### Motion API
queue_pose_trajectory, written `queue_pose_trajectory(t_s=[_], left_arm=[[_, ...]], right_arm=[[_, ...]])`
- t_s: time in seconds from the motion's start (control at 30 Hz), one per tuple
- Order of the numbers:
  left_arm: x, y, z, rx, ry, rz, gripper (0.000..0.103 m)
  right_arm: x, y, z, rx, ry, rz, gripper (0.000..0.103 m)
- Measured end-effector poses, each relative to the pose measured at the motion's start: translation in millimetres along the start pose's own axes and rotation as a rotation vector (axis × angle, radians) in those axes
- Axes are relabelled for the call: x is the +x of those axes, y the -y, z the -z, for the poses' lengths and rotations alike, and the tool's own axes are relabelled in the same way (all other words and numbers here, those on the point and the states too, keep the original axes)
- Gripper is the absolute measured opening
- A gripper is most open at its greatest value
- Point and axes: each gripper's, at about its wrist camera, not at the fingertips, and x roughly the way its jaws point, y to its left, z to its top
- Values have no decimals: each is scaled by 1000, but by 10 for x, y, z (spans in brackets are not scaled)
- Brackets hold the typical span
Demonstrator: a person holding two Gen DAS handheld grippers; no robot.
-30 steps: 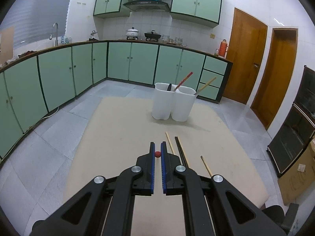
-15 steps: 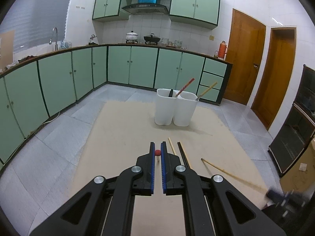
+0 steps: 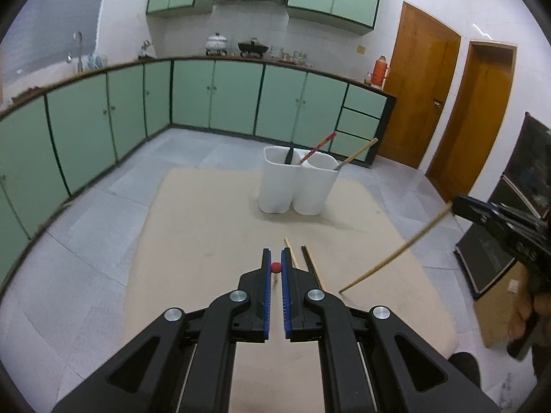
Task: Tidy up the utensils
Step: 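Lift both chopsticks and carry them toward the holder, then lower both chopsticks into the holder and open both tools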
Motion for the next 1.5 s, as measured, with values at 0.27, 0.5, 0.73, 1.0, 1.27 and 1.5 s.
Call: queue_pose_trajectory(t_s=[0.27, 0.5, 0.73, 1.0, 1.27, 1.5], left_arm=[[44, -4, -340, 55, -9, 9, 5], [8, 9, -691, 77, 8, 26, 5], [-23, 43, -1109, 96, 68, 14, 5], [-24, 217, -1795, 128, 183, 17, 5], [475, 329, -2199, 136, 191, -3, 5], [1218, 235, -2063, 106, 88, -8, 5]], right_arm=[[96, 52, -484, -23, -52, -25, 6], [67, 126, -814, -21, -56, -27, 6], [24, 188, -1163, -28, -31, -10, 6], [78, 382, -1773, 3, 28, 11, 6], [446, 691, -2188, 63, 103, 44, 6], [1118, 943, -2063, 113, 56, 73, 6]])
